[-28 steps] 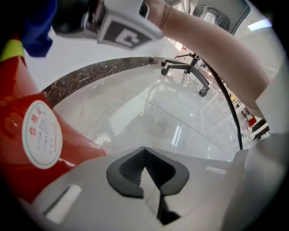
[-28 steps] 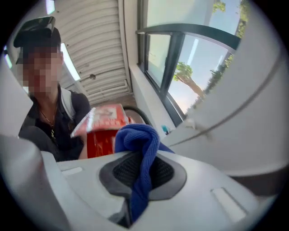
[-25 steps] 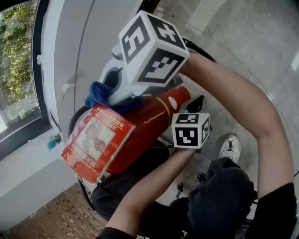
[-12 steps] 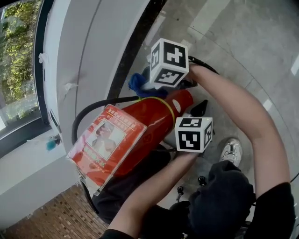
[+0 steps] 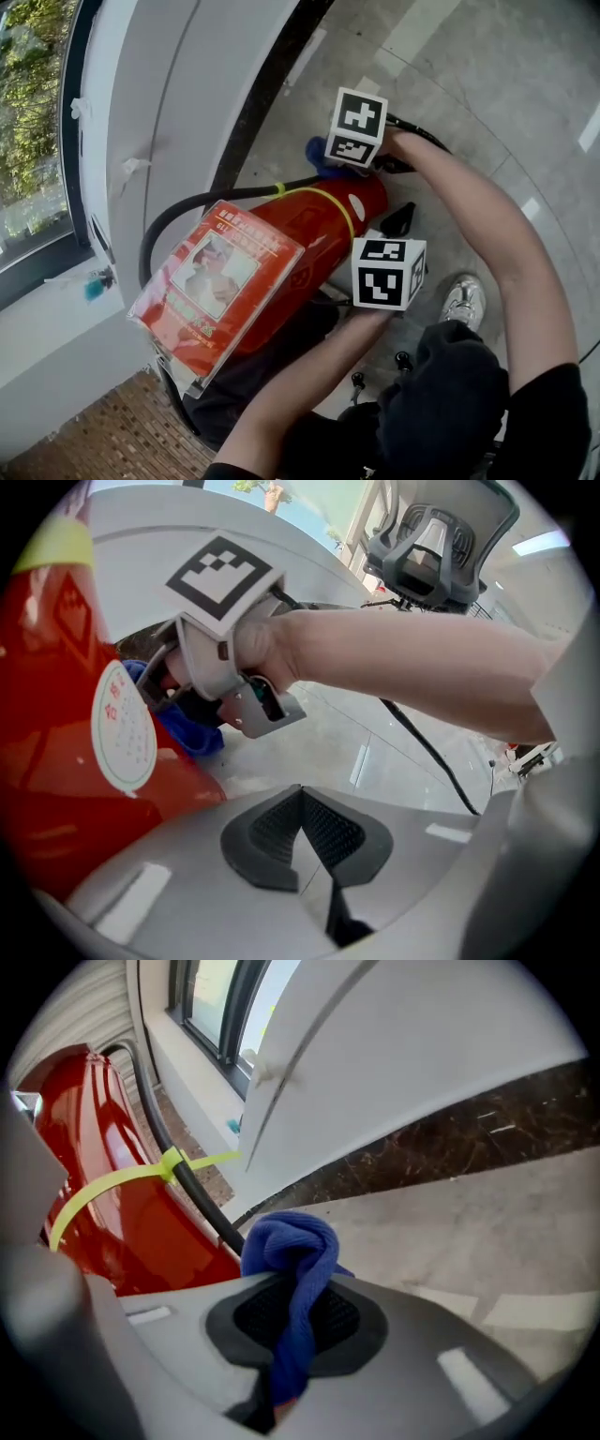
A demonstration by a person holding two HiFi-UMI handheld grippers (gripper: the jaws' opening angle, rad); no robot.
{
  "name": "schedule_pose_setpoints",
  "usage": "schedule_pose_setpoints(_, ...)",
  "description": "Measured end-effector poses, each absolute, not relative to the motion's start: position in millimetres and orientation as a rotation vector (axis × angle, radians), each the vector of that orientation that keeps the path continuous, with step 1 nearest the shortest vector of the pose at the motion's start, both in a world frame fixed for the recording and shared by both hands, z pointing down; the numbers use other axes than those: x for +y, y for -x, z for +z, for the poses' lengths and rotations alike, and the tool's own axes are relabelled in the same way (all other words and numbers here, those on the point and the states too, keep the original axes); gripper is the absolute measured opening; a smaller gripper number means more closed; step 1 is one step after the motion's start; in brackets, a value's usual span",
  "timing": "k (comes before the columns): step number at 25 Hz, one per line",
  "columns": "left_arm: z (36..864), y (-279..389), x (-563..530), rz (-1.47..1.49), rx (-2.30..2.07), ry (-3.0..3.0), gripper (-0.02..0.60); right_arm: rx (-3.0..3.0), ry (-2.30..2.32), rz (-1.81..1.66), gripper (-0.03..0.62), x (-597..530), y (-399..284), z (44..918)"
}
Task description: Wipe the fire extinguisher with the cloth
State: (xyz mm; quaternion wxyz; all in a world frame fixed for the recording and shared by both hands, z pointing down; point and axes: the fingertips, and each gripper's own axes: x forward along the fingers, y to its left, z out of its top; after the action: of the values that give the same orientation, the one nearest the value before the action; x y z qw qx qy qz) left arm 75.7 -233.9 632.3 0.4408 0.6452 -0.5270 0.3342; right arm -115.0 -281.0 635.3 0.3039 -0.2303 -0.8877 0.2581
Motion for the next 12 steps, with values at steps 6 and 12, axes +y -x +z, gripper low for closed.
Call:
schedule_pose_setpoints(6, 629, -82, -222, 0.872, -1.279, -1.656, 0.005, -2.363, 0.507, 0.756, 0.037, -282, 65, 639)
schedule_pose_setpoints(12, 622, -76, -214, 0.911, -1.292, -1.699, 0.005, -2.4, 0.412, 0.863, 0.037, -264, 18, 635)
